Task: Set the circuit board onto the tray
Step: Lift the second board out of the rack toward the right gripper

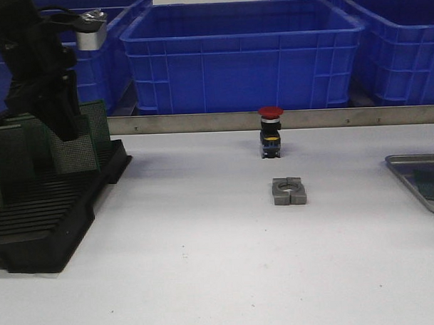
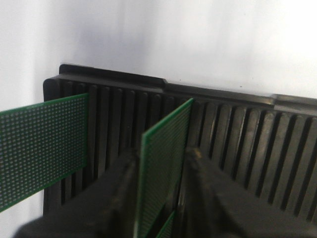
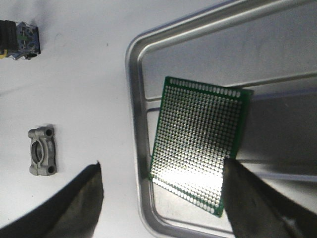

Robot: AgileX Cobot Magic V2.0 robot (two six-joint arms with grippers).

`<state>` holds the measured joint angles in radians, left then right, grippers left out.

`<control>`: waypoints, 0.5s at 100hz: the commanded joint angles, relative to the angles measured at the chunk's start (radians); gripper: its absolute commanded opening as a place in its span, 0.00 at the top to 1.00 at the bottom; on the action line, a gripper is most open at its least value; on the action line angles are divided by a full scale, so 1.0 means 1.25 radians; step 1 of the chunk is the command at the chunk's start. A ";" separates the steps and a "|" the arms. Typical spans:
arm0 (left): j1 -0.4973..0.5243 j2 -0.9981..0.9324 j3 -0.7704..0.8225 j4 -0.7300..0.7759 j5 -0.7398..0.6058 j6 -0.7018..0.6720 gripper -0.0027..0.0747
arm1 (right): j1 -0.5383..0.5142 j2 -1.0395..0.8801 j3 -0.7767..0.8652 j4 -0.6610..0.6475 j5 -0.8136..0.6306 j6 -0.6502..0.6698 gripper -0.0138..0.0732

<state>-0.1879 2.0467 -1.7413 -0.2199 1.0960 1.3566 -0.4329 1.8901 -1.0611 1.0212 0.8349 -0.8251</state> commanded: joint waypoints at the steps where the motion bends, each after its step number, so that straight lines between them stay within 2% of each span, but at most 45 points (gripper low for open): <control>1: 0.001 -0.044 -0.023 -0.022 -0.017 -0.003 0.90 | -0.004 -0.043 -0.020 0.026 0.027 -0.004 0.23; 9: 0.001 -0.044 -0.023 -0.022 -0.022 -0.003 0.99 | -0.004 -0.043 -0.020 0.026 0.027 -0.004 0.23; 50: 0.001 -0.044 -0.039 -0.022 -0.024 -0.003 0.99 | -0.004 -0.043 -0.020 0.026 0.027 -0.004 0.23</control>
<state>-0.1879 2.0467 -1.7438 -0.2199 1.1070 1.3655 -0.4329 1.8901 -1.0611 1.0212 0.8349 -0.8251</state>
